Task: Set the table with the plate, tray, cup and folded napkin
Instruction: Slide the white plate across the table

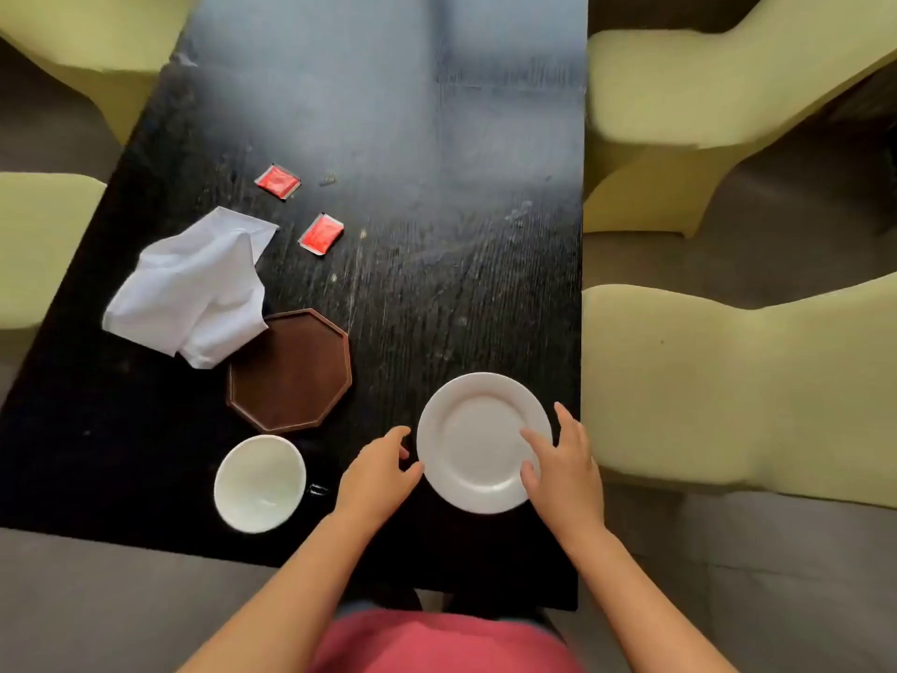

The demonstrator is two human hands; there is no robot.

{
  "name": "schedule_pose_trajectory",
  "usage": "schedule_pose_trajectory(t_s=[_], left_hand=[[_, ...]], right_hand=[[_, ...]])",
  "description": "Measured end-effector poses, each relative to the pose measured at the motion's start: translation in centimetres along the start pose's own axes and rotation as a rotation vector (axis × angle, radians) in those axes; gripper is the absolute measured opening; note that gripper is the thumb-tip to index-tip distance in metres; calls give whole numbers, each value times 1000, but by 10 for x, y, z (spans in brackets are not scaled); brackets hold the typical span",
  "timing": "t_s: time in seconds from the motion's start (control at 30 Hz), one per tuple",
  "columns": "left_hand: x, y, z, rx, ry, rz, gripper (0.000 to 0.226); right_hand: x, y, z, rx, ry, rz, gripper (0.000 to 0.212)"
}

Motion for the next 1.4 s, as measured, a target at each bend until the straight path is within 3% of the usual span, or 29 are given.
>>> schedule_pose_trajectory(t_s=[0.07,0.2,0.33,0.47,0.57,0.83,1.17,1.4], left_hand=[[0,9,-1,29,-65,-167,50],[3,24,-2,70,-185,-433,33],[2,27,-1,128,-261,-573,36],[2,26,-4,161,-302,-722,41],[5,19,-3,172,-288,-791,40],[20,-3,22,227,-206,-898,42],[36,-24,93,307,-101,-940,48],[33,-25,134,278,-54,-850,54]], right_hand=[[8,1,1,-47,58,44,38],[13,7,2,-70,-19,127,35],[15,7,8,-46,-52,256,42],[21,6,18,-90,99,485,61],[26,5,29,-103,242,648,59],[24,-18,64,-44,217,834,38],[9,-40,136,7,153,949,43],[10,-36,169,21,177,942,46]])
Point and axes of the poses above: each hand's wrist, its own z-axis towards the middle knuckle, its own y-axis out of the palm, x = y × z, the point moved 5 cm from there along z, towards the middle knuckle, and after that the axes turned 9 degrees about y, right-handed, at the moved point
